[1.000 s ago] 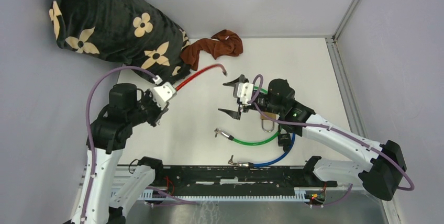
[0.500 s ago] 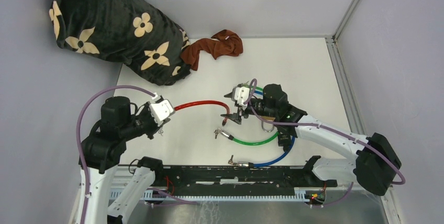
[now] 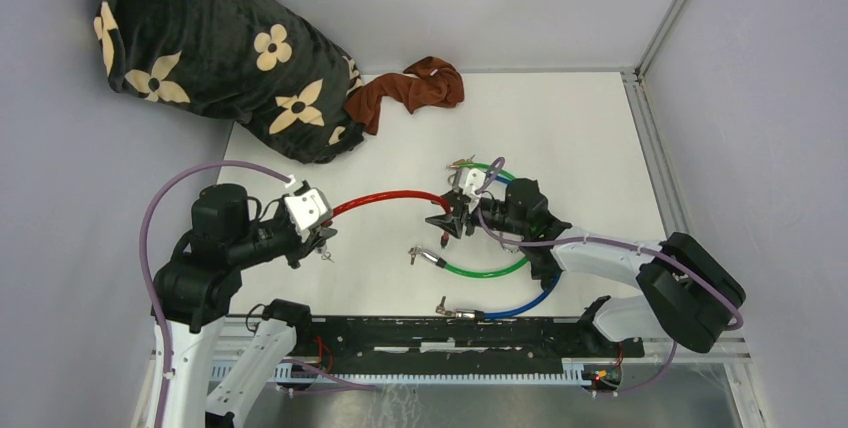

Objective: Lock with the key
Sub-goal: Lock the lock.

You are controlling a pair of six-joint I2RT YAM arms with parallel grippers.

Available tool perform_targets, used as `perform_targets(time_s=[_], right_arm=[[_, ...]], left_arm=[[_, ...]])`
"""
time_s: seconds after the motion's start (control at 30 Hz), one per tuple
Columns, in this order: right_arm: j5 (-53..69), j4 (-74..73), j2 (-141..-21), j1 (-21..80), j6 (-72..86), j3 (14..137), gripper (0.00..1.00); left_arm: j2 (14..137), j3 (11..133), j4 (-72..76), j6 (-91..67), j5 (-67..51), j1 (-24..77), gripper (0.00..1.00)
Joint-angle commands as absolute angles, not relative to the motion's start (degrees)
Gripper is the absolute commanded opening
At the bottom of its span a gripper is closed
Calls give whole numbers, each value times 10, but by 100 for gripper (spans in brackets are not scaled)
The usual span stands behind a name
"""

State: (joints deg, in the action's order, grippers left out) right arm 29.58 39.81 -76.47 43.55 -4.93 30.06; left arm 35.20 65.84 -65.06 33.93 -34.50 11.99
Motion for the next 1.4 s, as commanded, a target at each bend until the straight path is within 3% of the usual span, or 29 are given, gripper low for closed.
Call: perform_targets(time_s=[0.0,0.27,0.33,0.5,0.53,0.83,0.97,1.13,1.37], right_arm=[[284,495,-768,431,-7,276,44],[269,522,-745,422,19,228,44],[271,528,-746,421,23,228,37],[276,529,-737,414,43,234,1],[278,526,-733,411,55,238,0],[316,412,-630,374,130,325,0],[344,350,-591,350,130,374,0],[384,277,-577,332,102,444,0],[446,240,-594,312,78,513,0]], left_arm=[[355,692,-590,278,-395,121,2],[356,677,-554,199,-426,121,2],[353,673,-546,191,-439,120,2],[350,666,-530,162,-436,120,2],[348,656,-524,148,-431,120,2],[295,506,-340,37,-333,119,8],[292,432,-272,88,-391,120,15],[304,369,-210,145,-449,120,17],[238,283,-72,104,-472,120,24]])
